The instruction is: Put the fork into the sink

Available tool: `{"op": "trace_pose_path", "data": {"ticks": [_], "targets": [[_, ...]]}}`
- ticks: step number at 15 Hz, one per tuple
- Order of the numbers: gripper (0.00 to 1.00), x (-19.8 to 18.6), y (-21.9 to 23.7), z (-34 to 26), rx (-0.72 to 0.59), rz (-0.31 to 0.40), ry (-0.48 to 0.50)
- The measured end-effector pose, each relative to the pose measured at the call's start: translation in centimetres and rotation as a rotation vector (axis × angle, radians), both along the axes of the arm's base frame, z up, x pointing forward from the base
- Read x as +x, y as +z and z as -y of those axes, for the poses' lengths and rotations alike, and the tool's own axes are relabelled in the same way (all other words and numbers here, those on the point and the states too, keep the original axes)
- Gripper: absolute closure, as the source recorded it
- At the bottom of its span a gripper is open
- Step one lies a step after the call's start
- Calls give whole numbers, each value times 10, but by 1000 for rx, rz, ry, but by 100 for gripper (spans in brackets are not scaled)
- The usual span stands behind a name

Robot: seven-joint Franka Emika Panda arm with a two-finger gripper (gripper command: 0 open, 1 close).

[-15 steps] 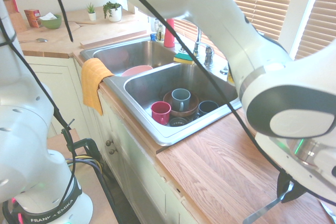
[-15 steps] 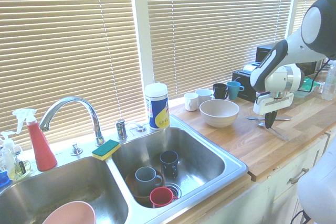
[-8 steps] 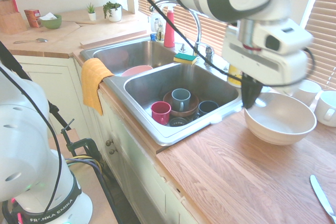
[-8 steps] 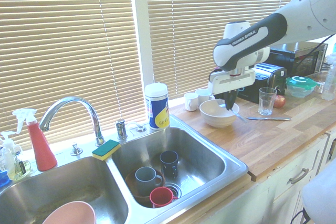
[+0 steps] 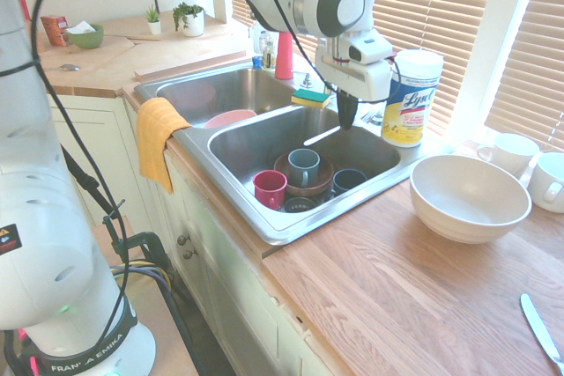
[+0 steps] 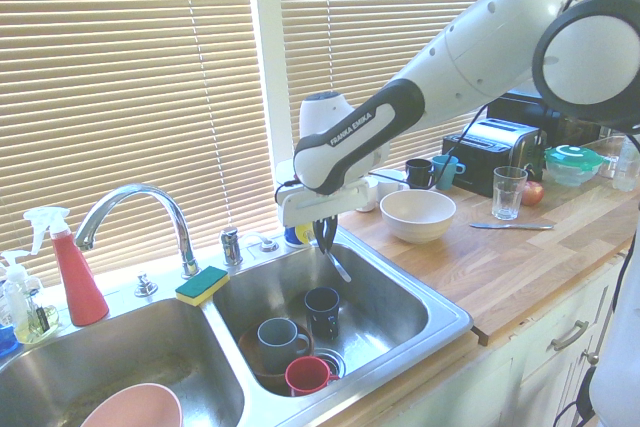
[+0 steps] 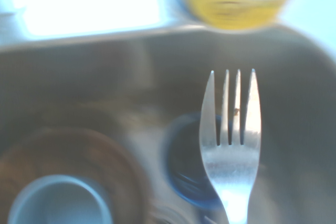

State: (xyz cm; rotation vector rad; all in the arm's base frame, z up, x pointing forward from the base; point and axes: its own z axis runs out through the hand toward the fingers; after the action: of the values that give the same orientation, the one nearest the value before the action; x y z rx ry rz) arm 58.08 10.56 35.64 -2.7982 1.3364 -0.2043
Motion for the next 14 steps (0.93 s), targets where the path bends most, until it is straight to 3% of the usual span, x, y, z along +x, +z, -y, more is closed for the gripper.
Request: {"op": "trace_pose_path", "data": {"ticks": [14], "targets": [[100,11,-148,-38,4,-110,61]]}}
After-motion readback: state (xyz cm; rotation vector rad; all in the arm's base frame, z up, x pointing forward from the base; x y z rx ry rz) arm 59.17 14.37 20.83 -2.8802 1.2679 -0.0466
